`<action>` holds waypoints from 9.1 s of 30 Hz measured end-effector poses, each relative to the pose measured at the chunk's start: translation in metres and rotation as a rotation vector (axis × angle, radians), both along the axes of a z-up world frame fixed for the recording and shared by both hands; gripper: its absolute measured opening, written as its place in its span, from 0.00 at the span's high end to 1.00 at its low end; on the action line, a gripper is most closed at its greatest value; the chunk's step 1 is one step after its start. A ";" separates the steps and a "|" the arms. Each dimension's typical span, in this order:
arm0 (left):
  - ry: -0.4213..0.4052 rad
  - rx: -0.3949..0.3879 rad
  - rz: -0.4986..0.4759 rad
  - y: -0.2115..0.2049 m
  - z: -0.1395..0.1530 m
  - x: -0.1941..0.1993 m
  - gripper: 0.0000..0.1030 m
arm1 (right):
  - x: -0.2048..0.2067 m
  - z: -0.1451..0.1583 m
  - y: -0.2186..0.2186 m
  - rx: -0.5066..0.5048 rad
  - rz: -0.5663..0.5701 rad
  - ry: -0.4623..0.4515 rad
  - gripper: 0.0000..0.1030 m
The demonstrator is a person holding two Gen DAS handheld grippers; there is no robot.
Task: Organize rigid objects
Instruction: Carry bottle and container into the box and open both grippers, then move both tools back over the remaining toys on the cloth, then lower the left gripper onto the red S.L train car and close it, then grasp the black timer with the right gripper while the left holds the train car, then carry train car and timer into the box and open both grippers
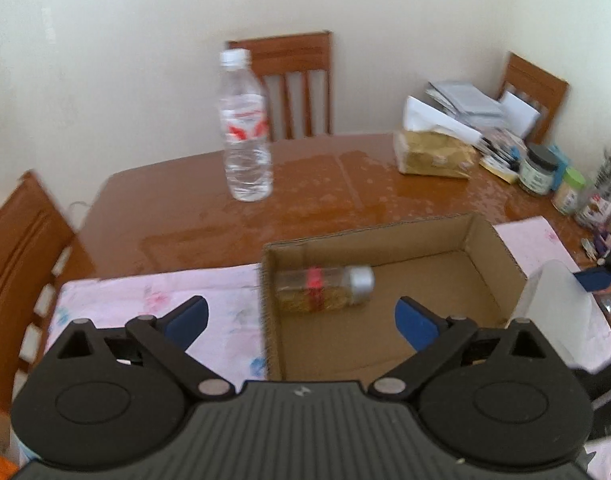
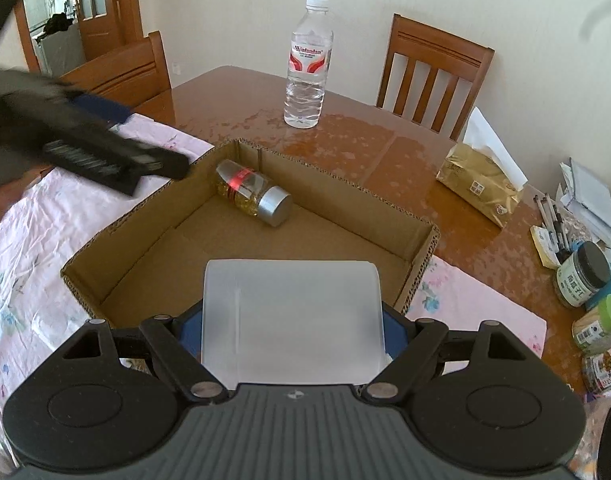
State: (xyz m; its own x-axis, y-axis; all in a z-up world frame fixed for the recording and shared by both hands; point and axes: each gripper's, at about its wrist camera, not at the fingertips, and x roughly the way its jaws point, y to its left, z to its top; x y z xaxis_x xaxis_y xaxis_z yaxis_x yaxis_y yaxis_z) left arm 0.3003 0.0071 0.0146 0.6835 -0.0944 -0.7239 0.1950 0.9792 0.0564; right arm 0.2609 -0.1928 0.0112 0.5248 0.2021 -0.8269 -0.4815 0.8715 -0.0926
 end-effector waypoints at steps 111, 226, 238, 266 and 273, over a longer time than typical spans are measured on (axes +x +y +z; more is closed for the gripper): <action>0.236 0.012 -0.006 0.042 -0.091 -0.192 0.00 | -0.188 -0.086 0.059 -0.200 -0.074 0.030 0.00; 0.226 0.036 -0.496 0.040 -0.068 -0.193 0.51 | -0.191 -0.055 0.038 -0.030 -0.132 0.076 0.28; 0.087 0.015 -0.540 0.040 -0.009 -0.166 0.51 | -0.162 0.007 0.027 0.012 -0.153 -0.042 0.28; 0.057 0.017 -0.354 -0.004 -0.009 -0.056 0.51 | -0.030 -0.042 -0.002 0.027 -0.087 0.047 0.20; 0.071 0.033 -0.360 -0.014 -0.018 -0.034 0.51 | -0.031 -0.023 -0.006 0.083 -0.130 -0.007 0.00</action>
